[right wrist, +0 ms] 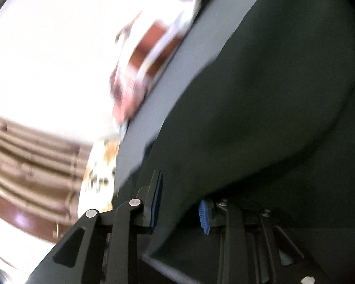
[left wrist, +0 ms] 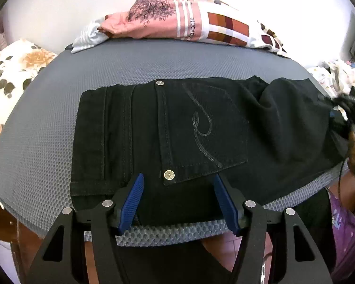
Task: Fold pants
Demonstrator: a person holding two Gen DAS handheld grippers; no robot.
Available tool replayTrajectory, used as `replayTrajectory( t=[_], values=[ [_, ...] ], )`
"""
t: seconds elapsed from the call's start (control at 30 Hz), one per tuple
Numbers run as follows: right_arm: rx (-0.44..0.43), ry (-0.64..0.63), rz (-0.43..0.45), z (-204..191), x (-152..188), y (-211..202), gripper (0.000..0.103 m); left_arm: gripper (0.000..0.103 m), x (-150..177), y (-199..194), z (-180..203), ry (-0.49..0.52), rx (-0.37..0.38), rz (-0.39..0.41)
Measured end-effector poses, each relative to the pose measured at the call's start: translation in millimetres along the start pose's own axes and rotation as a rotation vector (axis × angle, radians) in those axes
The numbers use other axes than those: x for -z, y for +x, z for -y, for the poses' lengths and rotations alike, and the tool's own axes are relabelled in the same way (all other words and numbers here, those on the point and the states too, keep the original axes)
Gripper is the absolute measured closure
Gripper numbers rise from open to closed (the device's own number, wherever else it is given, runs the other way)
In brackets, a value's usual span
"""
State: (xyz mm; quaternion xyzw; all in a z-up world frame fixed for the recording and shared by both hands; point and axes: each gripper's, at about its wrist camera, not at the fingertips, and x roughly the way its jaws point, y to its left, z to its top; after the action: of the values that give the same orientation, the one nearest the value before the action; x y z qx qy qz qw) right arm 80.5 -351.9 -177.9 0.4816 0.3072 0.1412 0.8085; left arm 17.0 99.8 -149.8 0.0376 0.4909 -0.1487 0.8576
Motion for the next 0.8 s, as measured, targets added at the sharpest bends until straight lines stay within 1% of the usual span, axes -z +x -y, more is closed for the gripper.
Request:
replayTrajectory(
  t=[0.03, 0.1, 0.13, 0.2, 0.27, 0.3, 0.33, 0.4, 0.47, 0.53, 0.6, 0.67, 0.73, 0.77, 0.8],
  values=[
    [-0.006, 0.025, 0.033, 10.2, -19.1, -6.8, 0.076, 0.041, -1.4, 0.8, -0.3, 0.001, -0.002, 0.0],
    [0.038, 0.05, 0.116, 24.2, -51.6, -22.9, 0.076, 0.041, -1.5, 1.8, -0.2, 0.011, -0.005, 0.0],
    [0.032, 0.062, 0.149, 30.0, -67.8, -31.3, 0.076, 0.041, -2.2, 1.7, 0.2, 0.015, -0.007, 0.004],
    [0.051, 0.079, 0.201, 36.8, -92.1, -45.5, 0.076, 0.041, -2.4, 1.8, 1.8, 0.025, -0.014, 0.005],
    [0.058, 0.075, 0.229, 38.3, -108.1, -57.2, 0.087, 0.041, -3.2, 2.3, 2.8, 0.03, -0.016, 0.004],
    [0.101, 0.059, 0.245, 34.5, -113.0, -64.3, 0.096, 0.041, -3.3, 1.5, 2.7, 0.033, -0.019, 0.006],
    [0.117, 0.05, 0.258, 31.7, -114.2, -71.5, 0.096, 0.041, -3.8, 0.6, 3.1, 0.037, -0.023, 0.01],
    [0.124, 0.034, 0.274, 27.2, -110.1, -84.6, 0.097, 0.041, -4.9, -1.7, 3.2, 0.044, -0.028, 0.019],
    [0.155, 0.003, 0.284, 18.7, -100.4, -100.7, 0.098, 0.041, -6.3, -4.8, 2.6, 0.048, -0.039, 0.027],
    [0.172, -0.018, 0.299, 14.3, -84.3, -122.7, 0.098, 0.041, -6.9, -9.2, 0.5, 0.046, -0.042, 0.036],
    [0.204, -0.045, 0.318, 18.3, -65.3, -148.2, 0.098, 0.041, -6.9, -13.8, -2.2, 0.042, -0.047, 0.046],
    [0.251, -0.031, 0.309, 34.8, -45.1, -163.5, 0.098, 0.041, -6.6, -15.5, -4.4, 0.045, -0.055, 0.05],
    [0.296, 0.018, 0.269, 60.5, -27.0, -166.1, 0.098, 0.041, -6.6, -14.9, -7.0, 0.041, -0.061, 0.046],
    [0.303, 0.05, 0.253, 73.6, -19.9, -165.9, 0.098, 0.041, -7.0, -14.9, -8.3, 0.036, -0.061, 0.046],
    [0.291, 0.089, 0.24, 87.4, -12.1, -167.5, 0.098, 0.041, -7.2, -15.2, -9.9, 0.03, -0.061, 0.047]
  ],
)
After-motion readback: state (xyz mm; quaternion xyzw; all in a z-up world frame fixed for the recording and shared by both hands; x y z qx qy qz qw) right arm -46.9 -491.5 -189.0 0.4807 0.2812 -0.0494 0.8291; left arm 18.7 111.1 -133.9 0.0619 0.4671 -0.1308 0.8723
